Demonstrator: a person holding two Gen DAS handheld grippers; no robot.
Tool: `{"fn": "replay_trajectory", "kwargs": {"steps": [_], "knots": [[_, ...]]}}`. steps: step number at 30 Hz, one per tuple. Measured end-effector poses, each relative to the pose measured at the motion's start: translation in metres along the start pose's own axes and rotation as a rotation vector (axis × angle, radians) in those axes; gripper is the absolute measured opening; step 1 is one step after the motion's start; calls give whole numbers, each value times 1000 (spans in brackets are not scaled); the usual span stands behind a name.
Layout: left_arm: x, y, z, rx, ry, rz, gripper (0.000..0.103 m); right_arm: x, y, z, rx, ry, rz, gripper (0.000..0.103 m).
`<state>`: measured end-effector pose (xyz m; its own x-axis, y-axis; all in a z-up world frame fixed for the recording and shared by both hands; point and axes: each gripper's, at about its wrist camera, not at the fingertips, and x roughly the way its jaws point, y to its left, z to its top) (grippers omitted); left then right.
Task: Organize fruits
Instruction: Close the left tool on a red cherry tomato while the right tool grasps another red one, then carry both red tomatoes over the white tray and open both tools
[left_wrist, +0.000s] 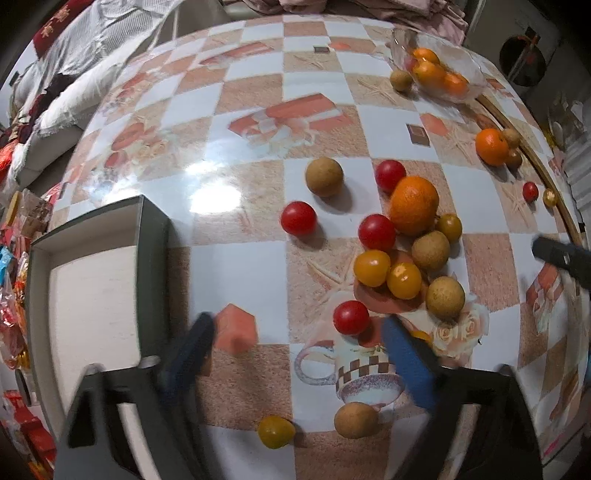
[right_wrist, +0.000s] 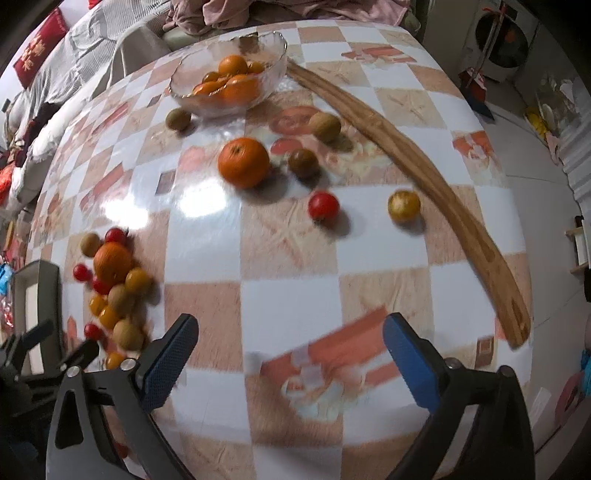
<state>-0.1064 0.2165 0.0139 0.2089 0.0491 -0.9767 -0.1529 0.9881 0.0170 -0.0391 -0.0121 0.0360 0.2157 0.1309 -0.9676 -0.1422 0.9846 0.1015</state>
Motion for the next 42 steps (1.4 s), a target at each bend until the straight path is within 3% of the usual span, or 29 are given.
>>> {"fn": "replay_trajectory", "kwargs": {"steps": [4,5,6,10,16,18,20,22,23,30,42], "knots": [[5,-2,1,-10,11,-16,84,9,-1,11,-8,4,14,79],[6,-3,1,-8,8,-17,74,11,-1,14,-7,3,16,78],[7,-5,1,-5,13,-23,71,13,-2,16,-7,-1,16,77],[7,-9,2,-22,3,-18,71,18,-5,28,-4,-21,7,70],[5,-18,1,-49,-7,-20,55,23,-4,46,-15,-66,-20,68],[4,-23,0,-51,-12,-20,45,25,-3,51,-23,-78,-31,54],[1,-28,-2,-49,-14,-24,40,25,-1,55,-32,-86,-37,33],[0,-32,-3,-51,-18,-26,34,25,-1,58,-43,-88,-36,22],[0,-33,-3,-49,-25,-30,21,25,-1,58,-49,-90,-35,22],[-10,-22,-8,-94,-37,-119,21,11,-7,43,-21,-89,57,22],[-45,15,-11,-113,-74,-158,20,-14,34,13,-51,-46,157,21]]}}
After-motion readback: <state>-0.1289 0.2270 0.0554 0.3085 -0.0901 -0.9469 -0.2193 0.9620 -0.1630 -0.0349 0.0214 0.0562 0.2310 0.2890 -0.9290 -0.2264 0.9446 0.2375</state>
